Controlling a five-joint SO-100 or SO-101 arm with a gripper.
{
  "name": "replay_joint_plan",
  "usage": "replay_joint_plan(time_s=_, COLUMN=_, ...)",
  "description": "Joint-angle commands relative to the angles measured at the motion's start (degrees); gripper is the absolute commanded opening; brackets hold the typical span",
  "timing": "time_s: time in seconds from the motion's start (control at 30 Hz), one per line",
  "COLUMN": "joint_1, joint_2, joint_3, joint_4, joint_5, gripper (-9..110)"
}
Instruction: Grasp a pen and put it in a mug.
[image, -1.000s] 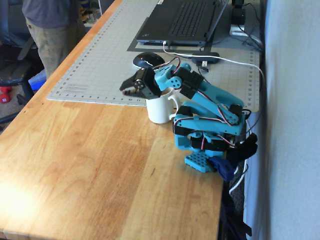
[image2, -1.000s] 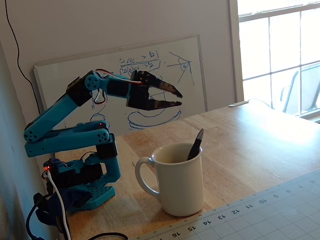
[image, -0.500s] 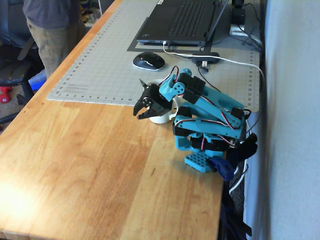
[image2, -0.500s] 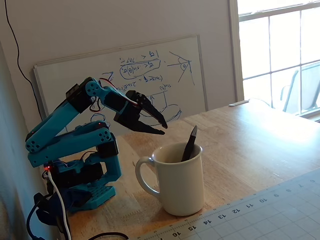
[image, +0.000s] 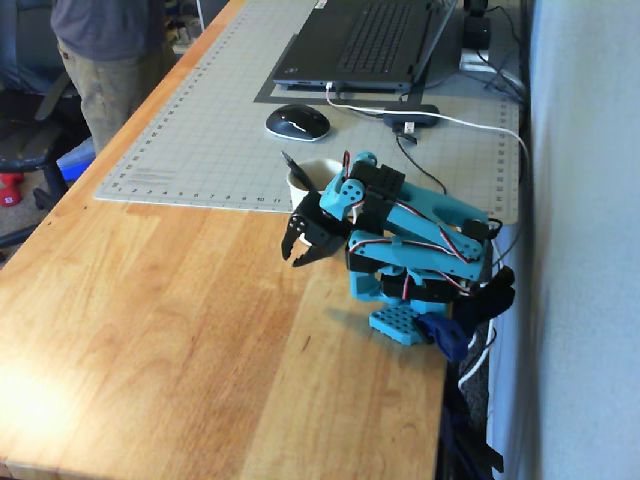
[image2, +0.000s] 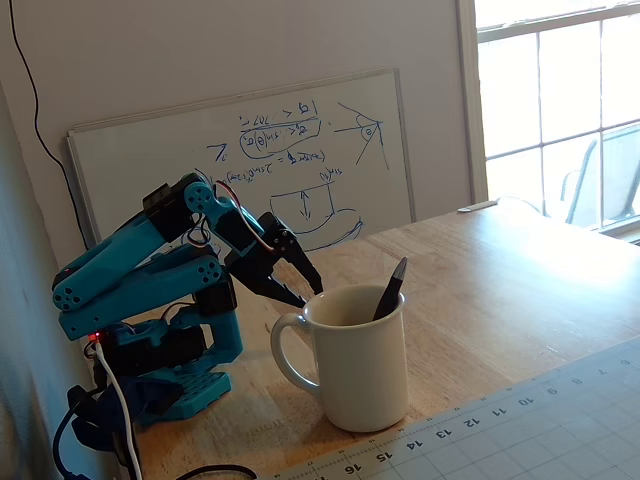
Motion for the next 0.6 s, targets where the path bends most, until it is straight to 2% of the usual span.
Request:
replay_joint_plan(time_s=0.0, joint_1=-2.9, joint_2=1.6, joint_3=-0.8, joint_4=0.4, joint_5=1.9, gripper=4)
replay_joint_plan(time_s=0.57, joint_1=-4.7, joint_2=1.6, joint_3=0.0, joint_4=-0.1, joint_5=2.1, gripper=4)
